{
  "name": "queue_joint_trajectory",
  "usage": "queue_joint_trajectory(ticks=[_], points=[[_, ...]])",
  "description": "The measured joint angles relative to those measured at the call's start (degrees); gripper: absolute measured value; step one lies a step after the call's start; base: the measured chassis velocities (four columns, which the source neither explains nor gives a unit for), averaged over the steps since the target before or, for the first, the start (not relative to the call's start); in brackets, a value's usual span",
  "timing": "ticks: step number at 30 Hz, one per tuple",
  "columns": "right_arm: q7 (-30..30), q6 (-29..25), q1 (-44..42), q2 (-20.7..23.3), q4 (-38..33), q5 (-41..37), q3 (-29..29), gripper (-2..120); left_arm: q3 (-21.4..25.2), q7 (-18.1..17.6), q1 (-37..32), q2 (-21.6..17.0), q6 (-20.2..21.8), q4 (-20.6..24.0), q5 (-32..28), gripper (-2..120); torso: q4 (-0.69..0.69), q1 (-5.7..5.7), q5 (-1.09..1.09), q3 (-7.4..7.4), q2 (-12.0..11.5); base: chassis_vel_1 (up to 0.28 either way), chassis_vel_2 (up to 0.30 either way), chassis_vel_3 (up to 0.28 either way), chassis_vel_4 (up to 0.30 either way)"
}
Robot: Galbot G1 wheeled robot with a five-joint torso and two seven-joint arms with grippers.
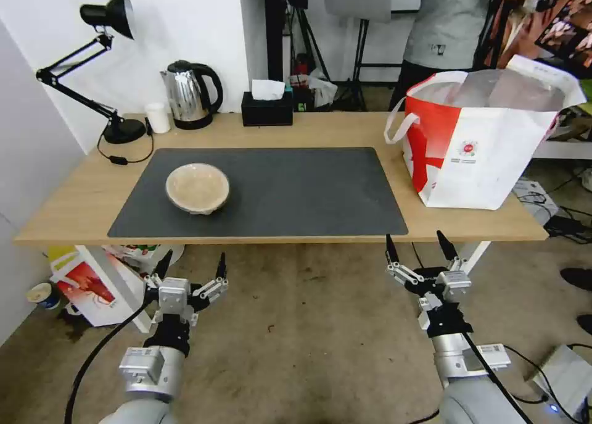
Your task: Pick up the trash from the table and place it into the takeout bag.
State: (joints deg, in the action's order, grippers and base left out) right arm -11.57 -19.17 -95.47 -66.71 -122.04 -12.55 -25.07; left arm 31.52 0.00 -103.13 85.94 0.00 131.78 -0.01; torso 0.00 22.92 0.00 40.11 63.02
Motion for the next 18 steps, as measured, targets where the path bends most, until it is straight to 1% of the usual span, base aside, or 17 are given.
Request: queue_joint_trajectory(ticks=[18], points=[[-0.9,-3.4,-1.5,-3.0,2.0,1.6,-0.5,100,0.0,0.0,0.0,0.0,0.0,0.0,0.0,100,0.0,-0.01,0.0,0.0,0.0,0.0,0.0,0.0,0.0]])
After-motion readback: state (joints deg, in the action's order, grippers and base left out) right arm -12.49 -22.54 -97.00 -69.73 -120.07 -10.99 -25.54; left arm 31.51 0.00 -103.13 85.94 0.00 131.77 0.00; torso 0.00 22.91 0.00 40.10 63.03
